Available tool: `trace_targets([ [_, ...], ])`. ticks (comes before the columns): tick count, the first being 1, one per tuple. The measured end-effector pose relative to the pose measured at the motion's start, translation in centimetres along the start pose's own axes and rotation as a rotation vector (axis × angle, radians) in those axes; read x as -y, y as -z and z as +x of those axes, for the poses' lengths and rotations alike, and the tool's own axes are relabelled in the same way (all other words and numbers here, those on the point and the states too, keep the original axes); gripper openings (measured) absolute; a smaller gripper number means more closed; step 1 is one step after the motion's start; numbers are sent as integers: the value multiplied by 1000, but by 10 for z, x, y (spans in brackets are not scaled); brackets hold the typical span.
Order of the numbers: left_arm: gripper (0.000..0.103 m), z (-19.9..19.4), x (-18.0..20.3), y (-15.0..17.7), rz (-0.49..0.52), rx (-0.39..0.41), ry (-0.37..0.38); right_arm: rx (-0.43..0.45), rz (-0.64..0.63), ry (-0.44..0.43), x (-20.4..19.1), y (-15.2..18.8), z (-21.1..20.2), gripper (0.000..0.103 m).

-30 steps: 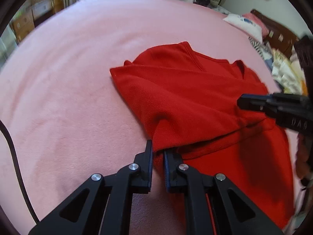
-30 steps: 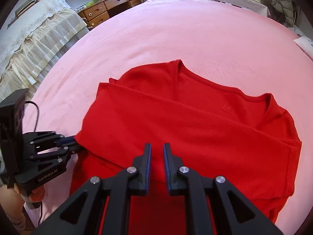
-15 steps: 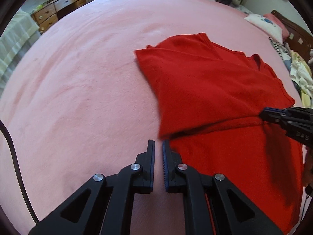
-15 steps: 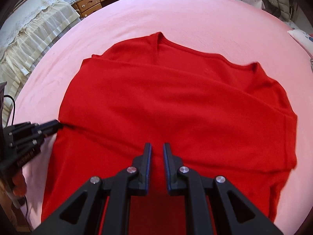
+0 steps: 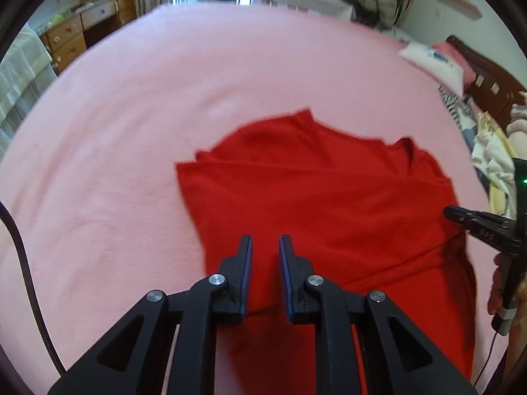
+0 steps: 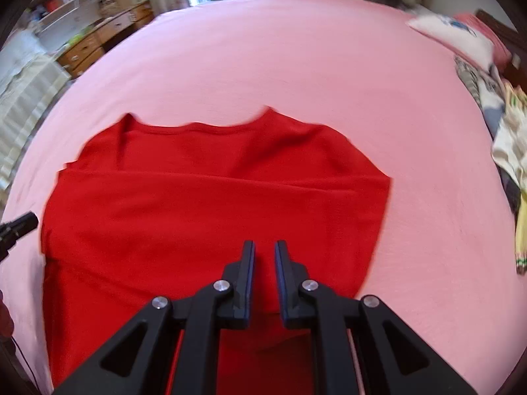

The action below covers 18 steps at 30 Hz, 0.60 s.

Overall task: Fold small clothes
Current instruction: 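Open both tools to release the lengthwise-folded shirt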

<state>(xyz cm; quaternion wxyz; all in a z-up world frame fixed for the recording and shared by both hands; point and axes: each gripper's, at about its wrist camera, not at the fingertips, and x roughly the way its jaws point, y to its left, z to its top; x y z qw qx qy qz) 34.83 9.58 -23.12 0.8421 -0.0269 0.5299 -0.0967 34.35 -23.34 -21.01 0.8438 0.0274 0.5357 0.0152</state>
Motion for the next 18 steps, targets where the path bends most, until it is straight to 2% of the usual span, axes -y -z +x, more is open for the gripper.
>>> trace_targets([
  [3,14,26,-2,6,7,-64,-38,-31,26,14,17,7,12,12],
  [5,16,32,-5,11,6,-67,-42,-27,38,-5,24,14,11,12],
  [9,16,20,-13,14,-28,-59,-21,-16,57,-20,29,20,-2,12],
  [11,19,4,-16,13,-38,-43,-7,-7,48,-17,29,23,-16,12],
  [13,40,-24,-18,16,-26,-5,5,-1,32,-27,24,27,-32,12],
  [14,47,-40,-19,17,-18,18,8,7,19,-35,23,32,-46,12],
  [15,60,-53,-19,21,-11,40,5,13,9,-38,23,35,-55,16],
  [16,69,-72,-20,27,-2,73,-11,21,-4,-40,21,39,-68,27],
  [17,72,-85,-21,31,6,92,-23,36,-17,-34,21,49,-86,33],
  [18,75,-103,-21,40,19,115,-47,47,-26,-28,16,54,-97,45],
])
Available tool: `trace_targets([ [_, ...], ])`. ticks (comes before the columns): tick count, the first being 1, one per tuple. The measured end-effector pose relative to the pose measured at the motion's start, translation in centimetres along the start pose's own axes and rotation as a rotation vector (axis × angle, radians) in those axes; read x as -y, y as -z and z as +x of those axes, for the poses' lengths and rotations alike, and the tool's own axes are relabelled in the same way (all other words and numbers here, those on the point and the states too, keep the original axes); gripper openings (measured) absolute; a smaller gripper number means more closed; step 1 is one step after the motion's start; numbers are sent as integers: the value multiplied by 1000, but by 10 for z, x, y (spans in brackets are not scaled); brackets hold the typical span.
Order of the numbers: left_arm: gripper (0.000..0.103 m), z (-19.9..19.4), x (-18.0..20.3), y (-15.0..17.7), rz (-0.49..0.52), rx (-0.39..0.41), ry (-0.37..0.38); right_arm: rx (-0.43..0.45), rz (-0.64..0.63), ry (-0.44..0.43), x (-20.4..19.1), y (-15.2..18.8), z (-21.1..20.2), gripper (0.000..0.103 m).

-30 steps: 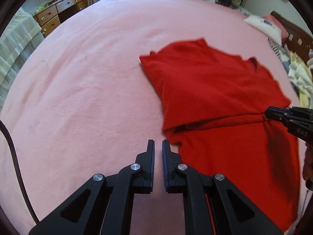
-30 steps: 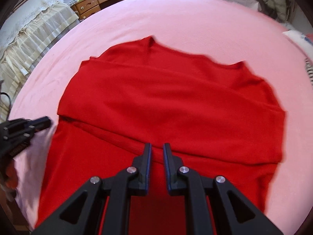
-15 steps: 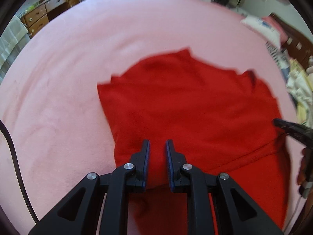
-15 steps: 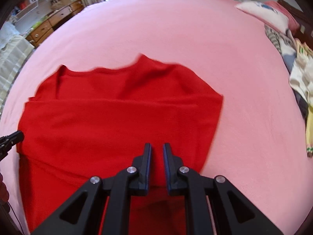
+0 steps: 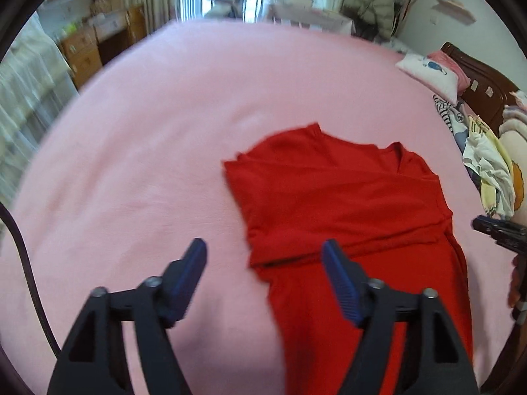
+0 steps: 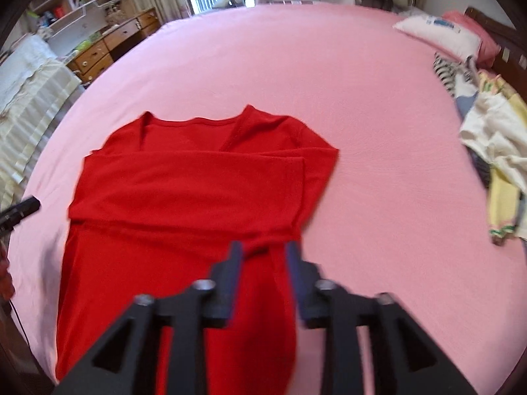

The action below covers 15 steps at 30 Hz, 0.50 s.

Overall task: Fold small clothes
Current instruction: 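Open both tools to release the lengthwise-folded shirt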

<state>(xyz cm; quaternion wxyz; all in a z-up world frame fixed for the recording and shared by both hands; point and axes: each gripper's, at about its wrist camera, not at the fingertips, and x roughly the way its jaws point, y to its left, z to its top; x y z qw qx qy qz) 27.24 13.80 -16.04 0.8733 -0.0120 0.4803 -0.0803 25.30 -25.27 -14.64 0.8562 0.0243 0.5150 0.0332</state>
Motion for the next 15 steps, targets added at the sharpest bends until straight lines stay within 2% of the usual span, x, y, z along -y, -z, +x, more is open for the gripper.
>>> trace_targets([
  [1,76,-18,-1,7,9,12,-18,12,-12,6,0,7,-13,49],
  [6,77,-83,-1,44,8,23,-57,42,-55,15,-9,44,-78,49],
  [12,90,-152,13,99,34,68,-90,86,-107,27,-24,107,-145,49],
  [15,91,-172,24,129,58,86,-97,94,-133,37,-35,142,-163,49],
])
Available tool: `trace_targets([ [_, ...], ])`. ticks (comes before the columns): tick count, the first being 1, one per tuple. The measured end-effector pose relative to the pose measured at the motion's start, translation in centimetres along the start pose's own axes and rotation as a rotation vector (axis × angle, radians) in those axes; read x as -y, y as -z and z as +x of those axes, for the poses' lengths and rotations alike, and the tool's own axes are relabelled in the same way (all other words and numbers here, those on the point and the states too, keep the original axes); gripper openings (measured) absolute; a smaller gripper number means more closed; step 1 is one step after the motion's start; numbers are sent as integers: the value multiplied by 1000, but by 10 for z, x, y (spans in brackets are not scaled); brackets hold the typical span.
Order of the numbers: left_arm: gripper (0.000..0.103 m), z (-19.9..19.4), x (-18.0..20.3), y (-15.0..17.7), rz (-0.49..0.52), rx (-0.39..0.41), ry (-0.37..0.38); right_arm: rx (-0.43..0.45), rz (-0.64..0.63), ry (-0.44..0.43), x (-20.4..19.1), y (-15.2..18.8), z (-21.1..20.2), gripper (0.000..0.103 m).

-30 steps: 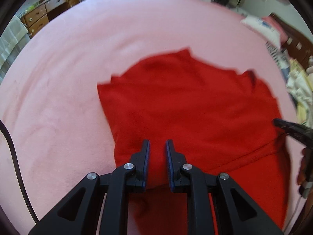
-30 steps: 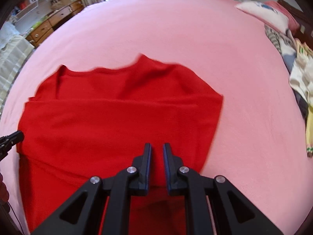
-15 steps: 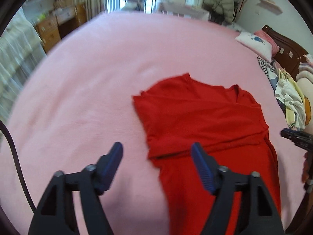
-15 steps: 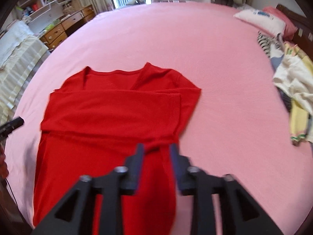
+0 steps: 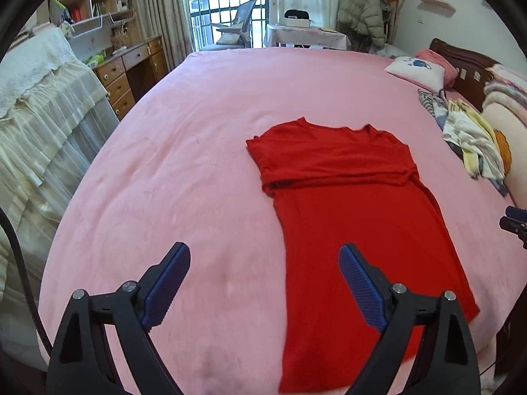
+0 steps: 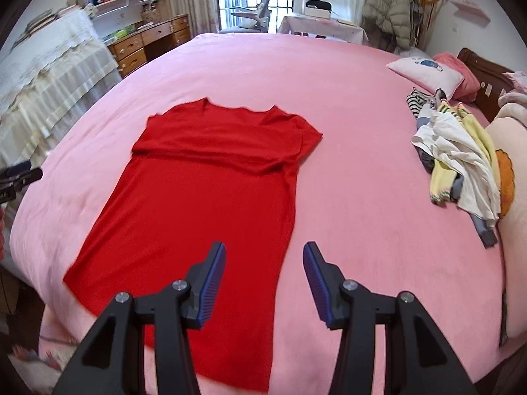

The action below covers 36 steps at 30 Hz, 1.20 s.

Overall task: Fold small clothes
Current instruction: 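Open both tools to release the lengthwise-folded shirt, then move both tools to the shirt hem and close on it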

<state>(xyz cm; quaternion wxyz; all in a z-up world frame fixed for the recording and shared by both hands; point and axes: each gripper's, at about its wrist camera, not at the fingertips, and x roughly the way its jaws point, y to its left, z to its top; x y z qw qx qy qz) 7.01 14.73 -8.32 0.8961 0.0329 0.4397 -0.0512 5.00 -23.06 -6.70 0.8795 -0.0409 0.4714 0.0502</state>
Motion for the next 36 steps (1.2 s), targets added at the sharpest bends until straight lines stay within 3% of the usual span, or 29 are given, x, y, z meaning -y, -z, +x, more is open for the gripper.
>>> trace_targets([
  [5,91,-9,11,40,22,-22,-7,-16,-41,10,-20,51,-15,49],
  [12,91,2,11,77,-25,-79,-5,-19,-7,5,-29,92,-17,49],
  [27,91,48,6,117,-75,-187,-1,-79,78,-3,-16,131,16,49],
  [32,91,65,0,131,-105,-241,37,-96,113,-40,-3,136,27,49],
  [36,91,70,-8,140,-146,-269,118,-115,126,-57,5,141,31,49],
])
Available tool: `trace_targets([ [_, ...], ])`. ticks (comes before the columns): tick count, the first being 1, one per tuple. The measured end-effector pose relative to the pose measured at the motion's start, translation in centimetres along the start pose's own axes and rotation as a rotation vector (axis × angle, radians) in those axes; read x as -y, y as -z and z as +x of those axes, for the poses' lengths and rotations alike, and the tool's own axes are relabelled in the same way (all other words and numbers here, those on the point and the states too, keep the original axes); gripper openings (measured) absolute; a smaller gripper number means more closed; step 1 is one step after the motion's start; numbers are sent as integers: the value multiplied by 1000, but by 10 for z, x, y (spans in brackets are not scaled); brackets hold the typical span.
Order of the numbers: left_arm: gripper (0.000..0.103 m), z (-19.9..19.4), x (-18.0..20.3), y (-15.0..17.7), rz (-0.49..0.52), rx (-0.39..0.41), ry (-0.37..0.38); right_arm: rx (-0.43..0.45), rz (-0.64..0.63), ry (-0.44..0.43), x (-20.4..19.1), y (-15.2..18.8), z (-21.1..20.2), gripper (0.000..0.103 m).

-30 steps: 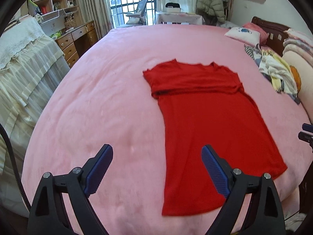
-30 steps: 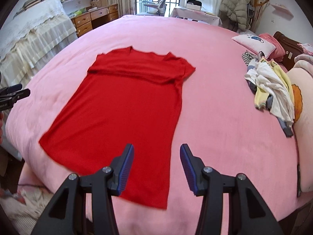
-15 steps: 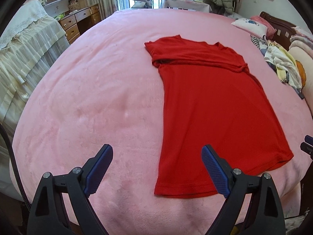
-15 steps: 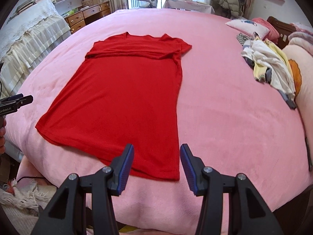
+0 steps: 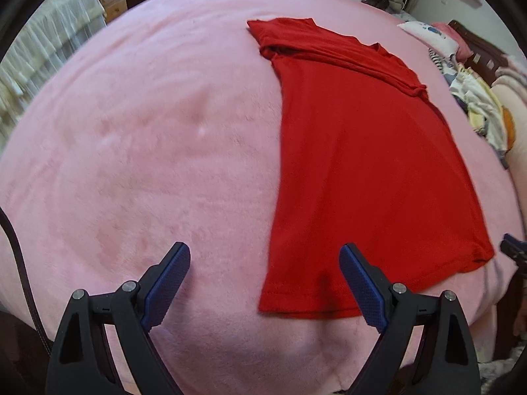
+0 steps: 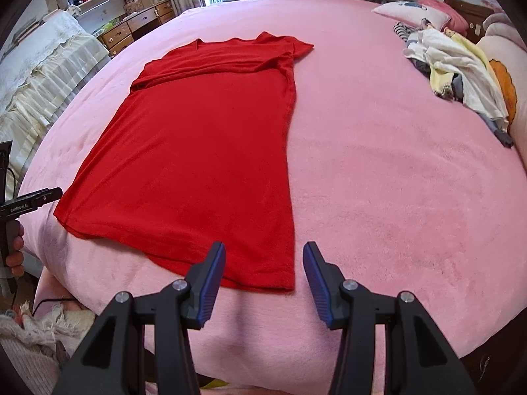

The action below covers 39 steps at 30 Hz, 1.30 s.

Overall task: Fold small clothes
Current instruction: 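Move both tools to the shirt hem and close on it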

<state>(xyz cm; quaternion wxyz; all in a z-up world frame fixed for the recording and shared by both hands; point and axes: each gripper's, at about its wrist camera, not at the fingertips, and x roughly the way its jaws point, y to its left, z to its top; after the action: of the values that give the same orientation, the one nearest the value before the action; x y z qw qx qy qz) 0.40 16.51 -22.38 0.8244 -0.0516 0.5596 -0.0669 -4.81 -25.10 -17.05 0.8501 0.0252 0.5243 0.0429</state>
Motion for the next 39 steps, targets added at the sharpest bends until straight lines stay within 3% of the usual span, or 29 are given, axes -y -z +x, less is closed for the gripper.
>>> trace_targets([
  [6,84,8,-3,0,9,-40,102,-54,-7,-24,8,8,12,49],
  [12,80,17,-2,1,41,-71,99,-104,11,-57,15,12,27,42],
  [20,79,22,-10,13,44,-103,96,-122,24,-77,17,13,33,41],
  [30,51,32,7,10,80,-126,111,-135,42,-103,17,16,36,33],
  [35,22,36,18,11,82,-146,136,-142,32,-107,17,16,37,24],
  [39,9,37,30,15,108,-130,87,-143,22,-103,16,16,37,12],
])
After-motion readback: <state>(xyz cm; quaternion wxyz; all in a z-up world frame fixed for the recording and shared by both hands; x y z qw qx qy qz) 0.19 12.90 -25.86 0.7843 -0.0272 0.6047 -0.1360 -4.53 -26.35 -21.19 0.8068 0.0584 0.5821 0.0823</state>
